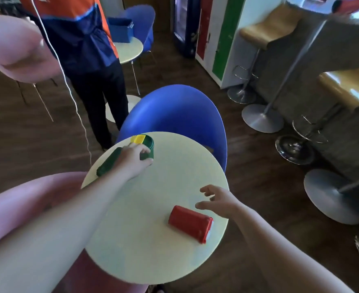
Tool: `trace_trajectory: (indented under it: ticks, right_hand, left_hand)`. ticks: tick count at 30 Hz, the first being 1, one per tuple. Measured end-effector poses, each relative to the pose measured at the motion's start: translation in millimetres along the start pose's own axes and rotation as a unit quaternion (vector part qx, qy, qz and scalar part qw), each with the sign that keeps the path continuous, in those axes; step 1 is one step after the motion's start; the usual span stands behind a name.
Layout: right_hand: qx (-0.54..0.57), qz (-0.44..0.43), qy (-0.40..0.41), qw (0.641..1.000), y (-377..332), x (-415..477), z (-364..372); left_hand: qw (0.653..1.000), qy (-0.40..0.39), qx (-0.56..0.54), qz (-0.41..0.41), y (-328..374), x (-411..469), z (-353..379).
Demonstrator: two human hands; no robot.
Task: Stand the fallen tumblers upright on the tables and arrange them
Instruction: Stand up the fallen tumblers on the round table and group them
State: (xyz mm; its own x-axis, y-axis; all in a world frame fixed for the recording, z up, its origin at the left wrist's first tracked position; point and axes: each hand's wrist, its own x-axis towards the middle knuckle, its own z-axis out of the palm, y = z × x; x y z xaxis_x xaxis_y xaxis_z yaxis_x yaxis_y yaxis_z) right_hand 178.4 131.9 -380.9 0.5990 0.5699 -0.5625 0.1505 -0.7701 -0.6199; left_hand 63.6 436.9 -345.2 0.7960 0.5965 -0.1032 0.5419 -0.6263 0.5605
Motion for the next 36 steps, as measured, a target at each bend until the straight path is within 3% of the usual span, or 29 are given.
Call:
trace_trajectory:
  ticks: [6, 11, 15, 24, 36]
  right_hand:
    - [-0.081, 0.053, -0.056, 0.994, 8.0, 0.2, 21.2]
    - [-0.103, 0.069, -0.073, 0.990, 19.3, -1.8, 33.3]
    - [-0.141, 0.050, -0.088, 0.985, 16.8, 0.0, 37.6]
    - [-0.117, 0.056, -0.100, 0.986, 17.5, 0.8, 40.7]
    - [-0.125, 0.080, -0.098, 0.984, 13.0, -1.1, 43.7]
  left_hand:
    - [0.973, -0.073, 0.210, 0.062, -6.1, 71.5, -26.3]
    - [0.951, -0.153, 0.264, 0.046, -14.8, 101.4, -26.9]
    - [0.952, -0.178, 0.244, 0.047, -24.4, 106.6, -20.1]
    - [0.976, -0.129, 0.164, 0.064, -24.0, 94.4, -19.7]
    - [0.963, -0.177, 0.165, 0.117, -12.3, 37.2, 12.1]
